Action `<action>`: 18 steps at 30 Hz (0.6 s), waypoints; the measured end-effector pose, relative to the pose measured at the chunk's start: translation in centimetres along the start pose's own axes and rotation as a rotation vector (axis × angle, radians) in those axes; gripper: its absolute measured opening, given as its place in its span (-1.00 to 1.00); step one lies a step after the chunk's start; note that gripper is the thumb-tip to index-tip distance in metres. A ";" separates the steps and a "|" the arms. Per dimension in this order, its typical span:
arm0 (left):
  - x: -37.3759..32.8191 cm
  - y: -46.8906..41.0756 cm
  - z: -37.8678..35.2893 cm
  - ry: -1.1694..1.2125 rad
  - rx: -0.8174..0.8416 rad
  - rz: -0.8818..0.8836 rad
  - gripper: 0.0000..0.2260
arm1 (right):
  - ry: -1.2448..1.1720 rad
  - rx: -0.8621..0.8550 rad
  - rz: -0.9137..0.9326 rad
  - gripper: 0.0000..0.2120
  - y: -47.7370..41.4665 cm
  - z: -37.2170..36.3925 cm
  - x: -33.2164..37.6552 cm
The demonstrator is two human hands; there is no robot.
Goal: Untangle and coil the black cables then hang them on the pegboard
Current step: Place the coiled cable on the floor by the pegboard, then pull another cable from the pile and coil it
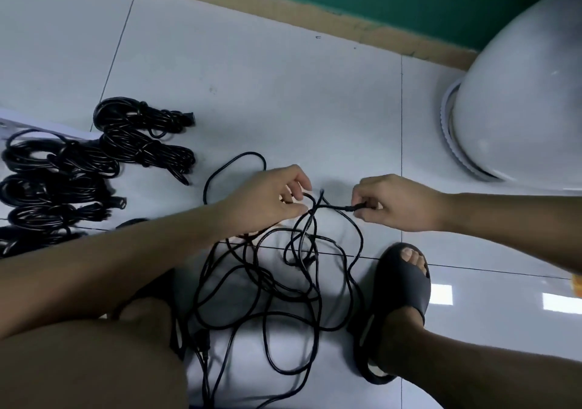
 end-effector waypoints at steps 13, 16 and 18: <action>-20.5 5.3 5.1 -0.237 0.139 -0.186 -0.66 | 0.020 -0.264 0.094 -0.89 13.6 14.8 14.1; -24.5 7.4 5.7 -0.328 0.164 -0.175 -0.70 | 0.007 -0.311 0.102 -0.88 16.7 17.2 16.8; -26.6 8.9 5.8 -0.376 0.194 -0.162 -0.72 | -0.003 -0.357 0.101 -0.89 18.7 18.6 18.2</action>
Point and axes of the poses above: each hand's wrist, its own y-axis away from the middle knuckle, its own z-axis out of the back of the hand, x = y × z, the point moved 9 cm from there along -y, towards the middle knuckle, and after that the axes turned 5 degrees about x, right-handed, at the moved point
